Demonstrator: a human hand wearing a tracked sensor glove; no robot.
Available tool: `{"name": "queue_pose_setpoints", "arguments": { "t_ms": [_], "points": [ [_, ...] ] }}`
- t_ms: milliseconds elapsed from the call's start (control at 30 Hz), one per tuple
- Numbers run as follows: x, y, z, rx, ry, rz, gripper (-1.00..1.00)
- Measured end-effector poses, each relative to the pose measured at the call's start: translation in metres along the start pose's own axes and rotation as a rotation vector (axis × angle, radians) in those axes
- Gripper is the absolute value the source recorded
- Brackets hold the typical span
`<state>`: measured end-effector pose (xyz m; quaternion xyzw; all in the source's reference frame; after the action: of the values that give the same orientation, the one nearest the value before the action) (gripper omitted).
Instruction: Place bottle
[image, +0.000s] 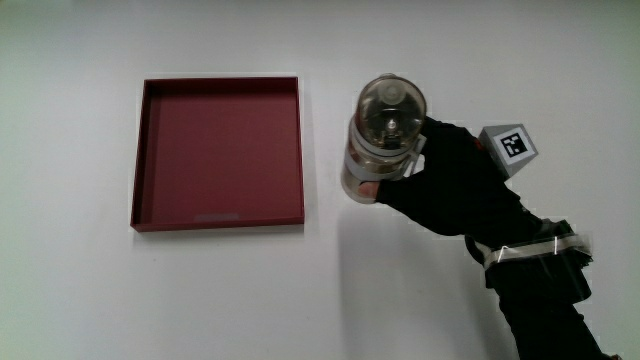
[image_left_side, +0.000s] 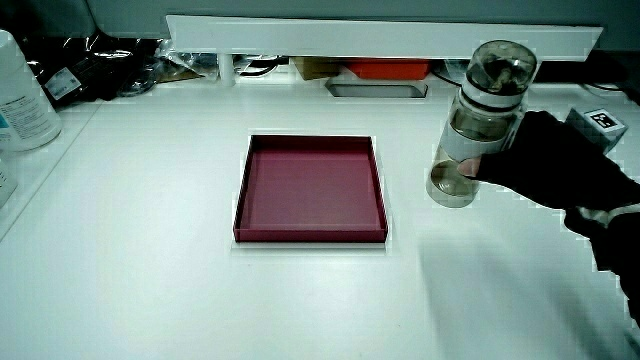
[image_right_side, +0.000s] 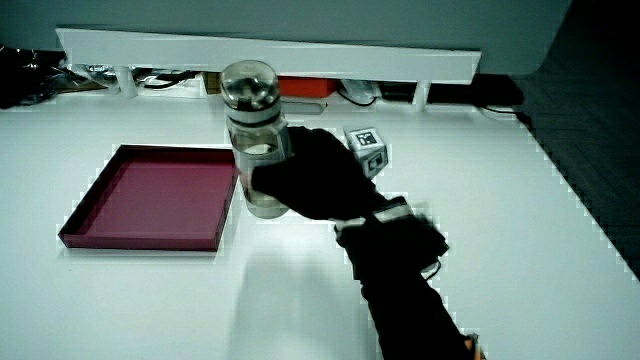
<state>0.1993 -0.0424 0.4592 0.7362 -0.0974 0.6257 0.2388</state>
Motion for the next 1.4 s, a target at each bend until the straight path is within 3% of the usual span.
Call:
{"name": "queue_pose_setpoints", "arguments": {
  "t_ms": [67,200,467,600,667,1000,1400],
  "points": [
    [0.009,-0.003,0.005,0.016,0.0,0.002,0.0],
    [0.036,-0.006,0.012,0.038,0.014,-0.047,0.0],
    [0.077,-0.013,0.011,0.055,0.041,-0.146,0.0],
    [0.089,-0.015,0.009,0.056,0.057,-0.19,0.0],
    [0.095,-0.017,0.009,0.061,0.111,-0.203,0.0],
    [0.1,-0.017,0.008,0.046,0.117,-0.196,0.0],
    [0.1,-0.017,0.008,0.044,0.114,-0.2,-0.39]
  ]
}}
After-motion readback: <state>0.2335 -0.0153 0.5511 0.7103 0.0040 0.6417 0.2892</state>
